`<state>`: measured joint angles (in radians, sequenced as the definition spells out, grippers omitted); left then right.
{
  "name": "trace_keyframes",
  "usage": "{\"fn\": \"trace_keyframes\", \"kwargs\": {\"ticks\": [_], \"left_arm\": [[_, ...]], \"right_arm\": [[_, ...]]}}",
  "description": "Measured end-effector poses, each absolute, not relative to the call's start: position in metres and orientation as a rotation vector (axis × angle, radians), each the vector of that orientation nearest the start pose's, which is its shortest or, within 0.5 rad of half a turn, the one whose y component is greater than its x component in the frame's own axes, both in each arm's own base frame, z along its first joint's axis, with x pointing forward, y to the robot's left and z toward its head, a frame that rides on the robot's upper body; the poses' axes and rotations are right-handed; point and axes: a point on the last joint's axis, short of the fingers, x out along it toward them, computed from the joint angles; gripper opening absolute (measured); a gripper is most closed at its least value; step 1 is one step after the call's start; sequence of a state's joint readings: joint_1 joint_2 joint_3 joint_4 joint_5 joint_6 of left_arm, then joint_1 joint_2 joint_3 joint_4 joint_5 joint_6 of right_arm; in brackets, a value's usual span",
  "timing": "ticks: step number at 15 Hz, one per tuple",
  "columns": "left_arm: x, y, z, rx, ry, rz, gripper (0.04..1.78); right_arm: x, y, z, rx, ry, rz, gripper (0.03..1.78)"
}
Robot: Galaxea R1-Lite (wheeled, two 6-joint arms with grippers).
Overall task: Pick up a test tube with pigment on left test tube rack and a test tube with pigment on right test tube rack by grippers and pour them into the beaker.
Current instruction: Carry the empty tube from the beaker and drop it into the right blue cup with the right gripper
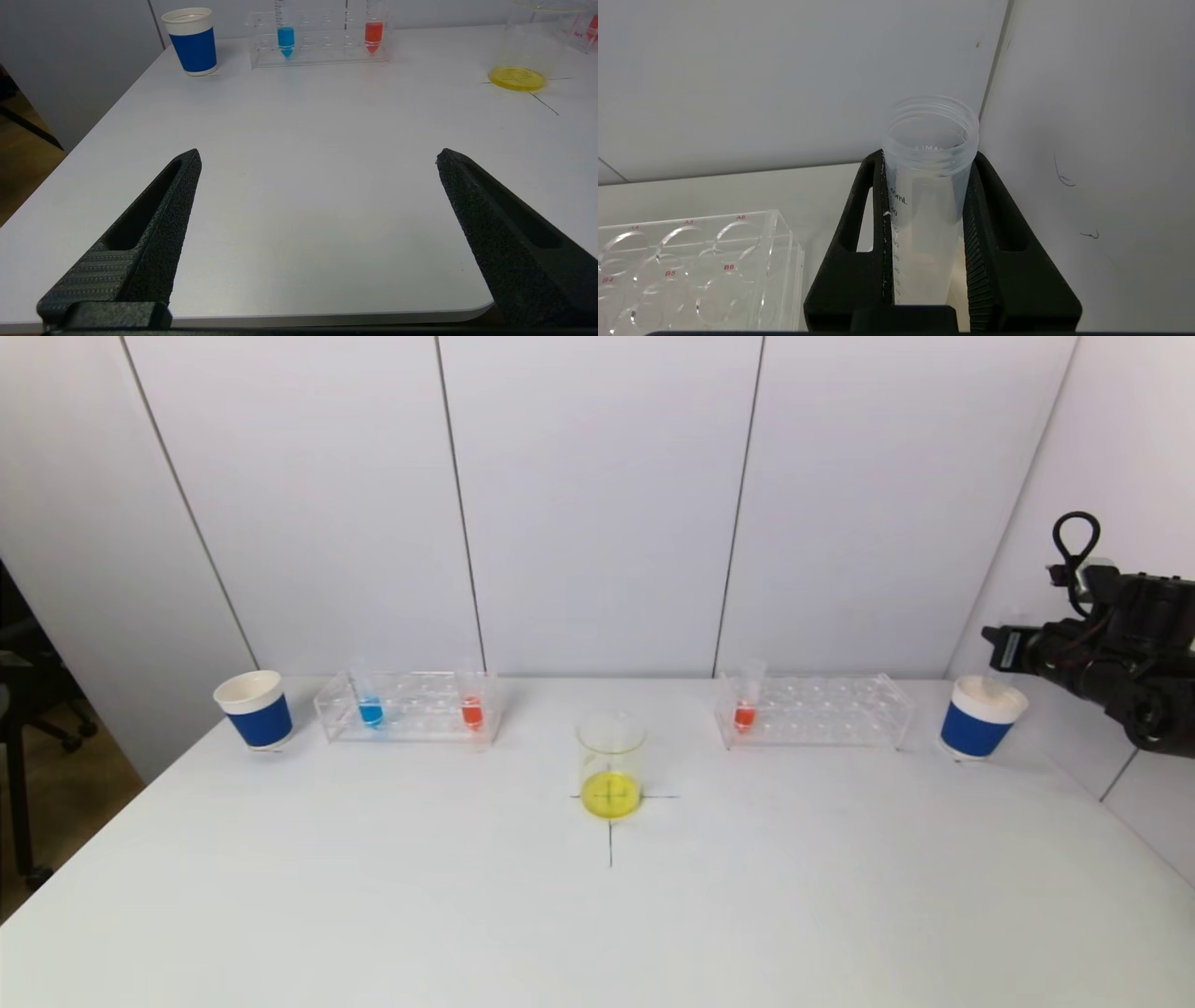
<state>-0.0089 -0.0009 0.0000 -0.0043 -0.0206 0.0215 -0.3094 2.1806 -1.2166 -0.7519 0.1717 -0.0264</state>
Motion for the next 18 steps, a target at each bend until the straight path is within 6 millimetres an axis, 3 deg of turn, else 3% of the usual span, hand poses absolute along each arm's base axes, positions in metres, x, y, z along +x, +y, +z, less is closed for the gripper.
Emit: {"fn": "trace_keyframes", "kwargs": {"ticks": [11,18], "left_arm": [[-0.023,0.0,0.076,0.022,-0.005,-0.03,1.76],[-0.023,0.0,0.076,0.022,-0.005,-0.03,1.76]], "right_arm": [[0.41,-0.127,0.095,0.032,0.238,-0.133,0.49],[0.409,-0.127,0.089,0.029,0.229,-0.134,0.49]]}}
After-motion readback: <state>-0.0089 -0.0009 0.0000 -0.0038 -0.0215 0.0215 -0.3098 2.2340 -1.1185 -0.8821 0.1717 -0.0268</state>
